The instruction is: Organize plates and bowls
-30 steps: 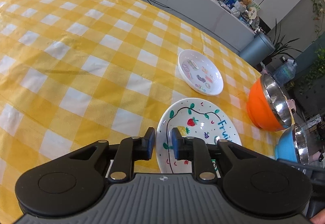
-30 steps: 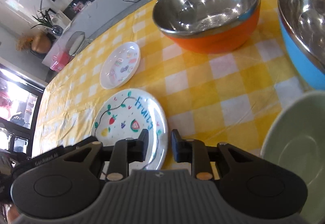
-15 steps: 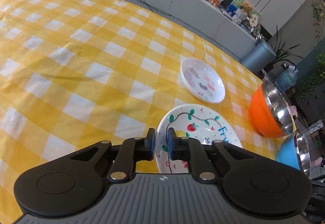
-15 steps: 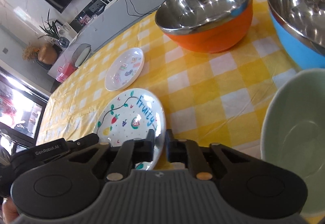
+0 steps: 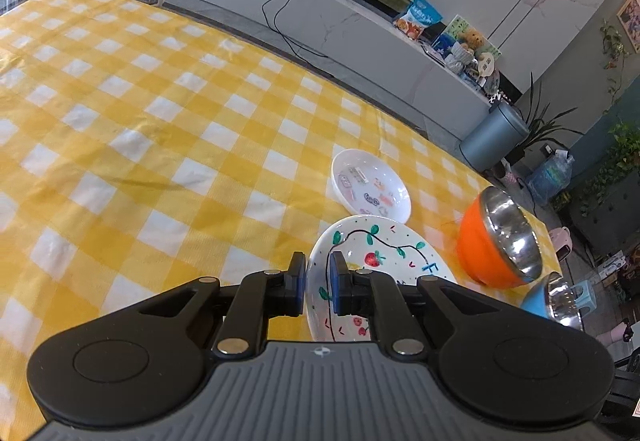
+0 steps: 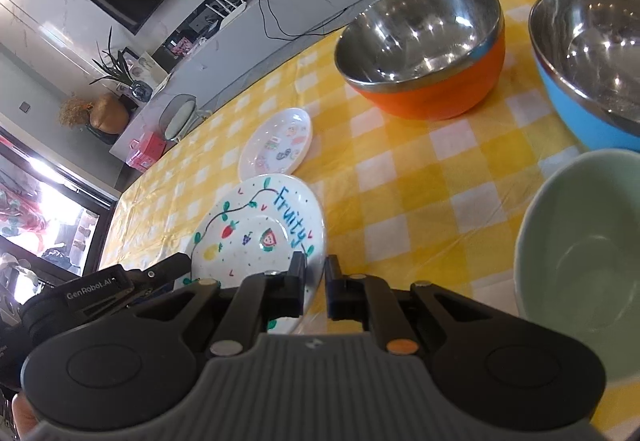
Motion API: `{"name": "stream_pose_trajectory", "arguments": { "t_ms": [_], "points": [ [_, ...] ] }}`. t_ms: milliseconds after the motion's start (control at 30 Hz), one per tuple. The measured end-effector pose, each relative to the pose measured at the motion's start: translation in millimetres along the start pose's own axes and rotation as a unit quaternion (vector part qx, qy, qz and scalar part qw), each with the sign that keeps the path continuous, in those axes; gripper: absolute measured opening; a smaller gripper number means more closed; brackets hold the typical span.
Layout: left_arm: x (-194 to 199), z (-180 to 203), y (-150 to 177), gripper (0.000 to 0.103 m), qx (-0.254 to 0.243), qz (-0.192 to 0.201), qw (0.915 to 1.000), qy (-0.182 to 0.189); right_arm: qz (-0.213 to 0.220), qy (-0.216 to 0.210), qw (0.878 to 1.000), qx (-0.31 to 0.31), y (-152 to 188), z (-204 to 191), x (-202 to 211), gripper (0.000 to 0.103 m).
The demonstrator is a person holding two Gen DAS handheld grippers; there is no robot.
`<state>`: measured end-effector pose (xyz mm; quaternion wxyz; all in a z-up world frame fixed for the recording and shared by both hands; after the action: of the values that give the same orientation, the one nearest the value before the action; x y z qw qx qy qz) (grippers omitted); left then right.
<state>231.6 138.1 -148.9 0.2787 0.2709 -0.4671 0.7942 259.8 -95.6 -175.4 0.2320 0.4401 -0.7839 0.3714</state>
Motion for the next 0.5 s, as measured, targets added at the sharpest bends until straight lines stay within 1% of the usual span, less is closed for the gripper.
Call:
{"name": "stream_pose_trajectory", "arguments": {
  "t_ms": [233, 500],
  "points": [
    [30.5, -1.4, 18.2, 0.013, 0.021, 0.0, 0.9998, 0.002, 0.0, -0.008, 1.0, 0.012, 16.5, -6.9, 28.8, 0.008],
    [60.6, 0.6, 49.5, 0.013, 0.032, -0.005, 0.9995, 0.001, -0.015, -0.003, 1.0, 0.021, 41.0, -4.1, 55.4, 0.008]
  ]
}}
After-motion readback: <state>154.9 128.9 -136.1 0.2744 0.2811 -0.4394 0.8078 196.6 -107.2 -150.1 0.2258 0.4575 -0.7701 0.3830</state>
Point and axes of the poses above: each gripper's, at about its wrist camera, not at the fingertips, and x roughly against the way its jaws point, z to its right, y to its underside, the point moved 10 cm from there along -x, roughly the way its jaws point, and after that the axes turned 4 degrees about -x, right-handed, at the moved point
